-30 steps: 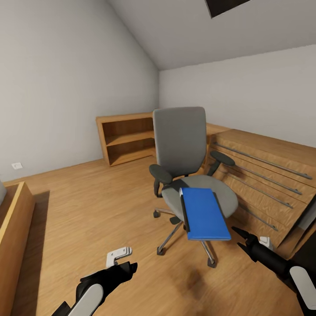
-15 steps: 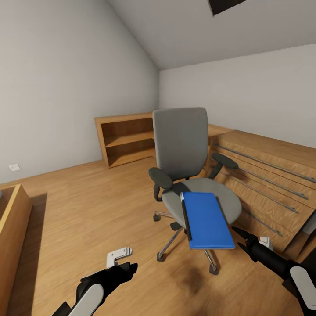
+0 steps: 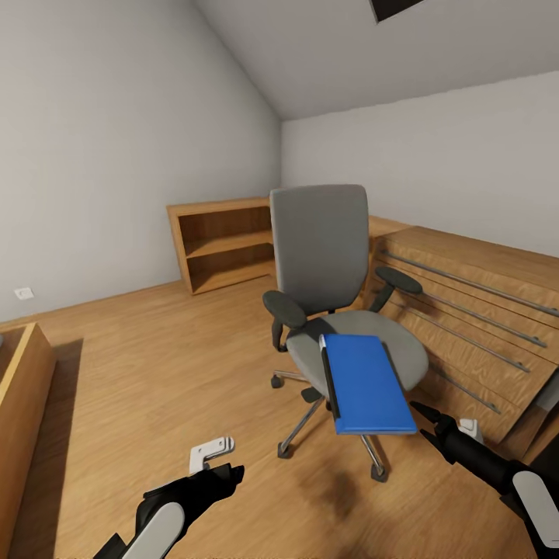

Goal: In the bedroom, organize the workspace by keeping the computer under the desk, ensuring the monitor is on the desk, placing the keyboard on the desk next to the monitor, placing the mouse on the desk next to the keyboard, moving the folder from the swivel chair onto the desk next to the mouse, stacking the notebook on top of the folder with the pen on top of the notebook, and positioning the swivel chair next to the desk.

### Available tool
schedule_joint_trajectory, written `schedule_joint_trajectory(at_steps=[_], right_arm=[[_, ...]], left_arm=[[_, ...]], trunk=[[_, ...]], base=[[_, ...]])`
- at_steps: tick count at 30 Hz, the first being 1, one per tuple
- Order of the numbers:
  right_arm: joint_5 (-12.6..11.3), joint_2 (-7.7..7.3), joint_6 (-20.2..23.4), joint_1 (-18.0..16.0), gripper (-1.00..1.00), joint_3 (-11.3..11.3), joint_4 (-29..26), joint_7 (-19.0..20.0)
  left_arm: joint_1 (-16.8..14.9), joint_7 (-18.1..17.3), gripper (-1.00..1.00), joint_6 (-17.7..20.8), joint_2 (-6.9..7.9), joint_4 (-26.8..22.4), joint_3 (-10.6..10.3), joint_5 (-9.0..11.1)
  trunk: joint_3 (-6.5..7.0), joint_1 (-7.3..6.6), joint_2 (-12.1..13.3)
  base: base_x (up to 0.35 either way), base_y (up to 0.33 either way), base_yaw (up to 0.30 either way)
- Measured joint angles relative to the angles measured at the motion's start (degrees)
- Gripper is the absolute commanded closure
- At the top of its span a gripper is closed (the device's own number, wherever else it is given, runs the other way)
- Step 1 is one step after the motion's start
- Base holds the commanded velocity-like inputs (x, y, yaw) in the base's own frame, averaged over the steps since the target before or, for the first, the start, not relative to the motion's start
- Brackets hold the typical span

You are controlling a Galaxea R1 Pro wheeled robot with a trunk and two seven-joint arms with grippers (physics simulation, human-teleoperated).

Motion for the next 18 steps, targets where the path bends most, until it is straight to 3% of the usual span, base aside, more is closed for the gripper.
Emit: schedule_joint_trajectory(at_steps=[18], right_arm=[[0.0,0.14,0.0,0.0,-1.00,0.2,0.0,0.0]], left_arm=[[0.0,-0.1,-1.00,0.0,0.00,0.0,0.1,0.0]], trunk=[[0.00,0.00,0.0]], base=[[0.000,0.000,0.000]])
